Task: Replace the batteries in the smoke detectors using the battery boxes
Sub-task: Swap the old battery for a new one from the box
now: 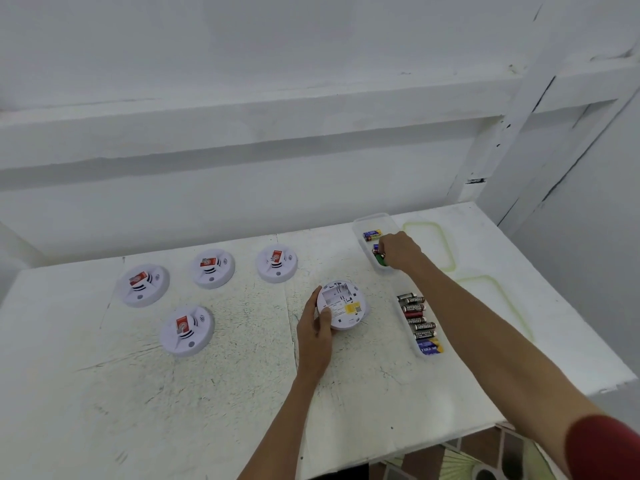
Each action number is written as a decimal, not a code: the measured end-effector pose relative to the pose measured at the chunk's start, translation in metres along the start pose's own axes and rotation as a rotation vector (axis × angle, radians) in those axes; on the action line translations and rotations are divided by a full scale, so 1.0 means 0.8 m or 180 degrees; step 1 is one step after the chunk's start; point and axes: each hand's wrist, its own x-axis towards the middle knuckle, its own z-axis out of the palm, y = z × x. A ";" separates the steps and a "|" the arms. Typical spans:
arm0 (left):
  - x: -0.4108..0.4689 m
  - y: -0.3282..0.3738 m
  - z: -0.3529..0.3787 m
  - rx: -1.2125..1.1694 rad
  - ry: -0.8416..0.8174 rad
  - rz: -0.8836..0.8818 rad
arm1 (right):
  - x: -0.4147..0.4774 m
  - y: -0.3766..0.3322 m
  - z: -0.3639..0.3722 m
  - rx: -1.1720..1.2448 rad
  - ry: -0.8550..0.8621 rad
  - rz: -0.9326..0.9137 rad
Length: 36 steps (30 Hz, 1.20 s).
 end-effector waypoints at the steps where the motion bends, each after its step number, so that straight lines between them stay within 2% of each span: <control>1: 0.000 0.000 0.000 0.0016 0.0006 -0.0003 | 0.003 0.000 0.001 -0.0064 -0.0036 -0.0004; 5: 0.001 0.000 0.002 0.0046 0.0031 -0.0009 | 0.010 0.003 0.002 -0.0112 -0.0084 -0.0033; 9: 0.000 0.001 0.003 0.0011 0.0056 -0.0014 | 0.010 0.003 0.001 0.0298 -0.0023 0.0009; 12: 0.000 0.000 0.002 0.0031 0.0059 -0.0004 | 0.002 -0.002 -0.011 0.0898 0.0366 0.0171; 17: 0.000 0.001 0.002 0.0012 0.0057 -0.0004 | -0.040 -0.030 -0.024 0.2331 0.1230 0.0085; 21: -0.001 0.003 0.001 0.0088 0.0043 0.0058 | -0.076 -0.060 -0.011 0.2492 0.1409 -0.0035; 31: -0.005 0.012 0.003 0.0151 0.0026 0.0174 | -0.141 -0.098 0.040 0.2619 0.1025 0.0187; 36: -0.007 0.013 0.004 0.0245 0.0001 0.0276 | -0.147 -0.102 0.059 0.2395 0.1100 0.0295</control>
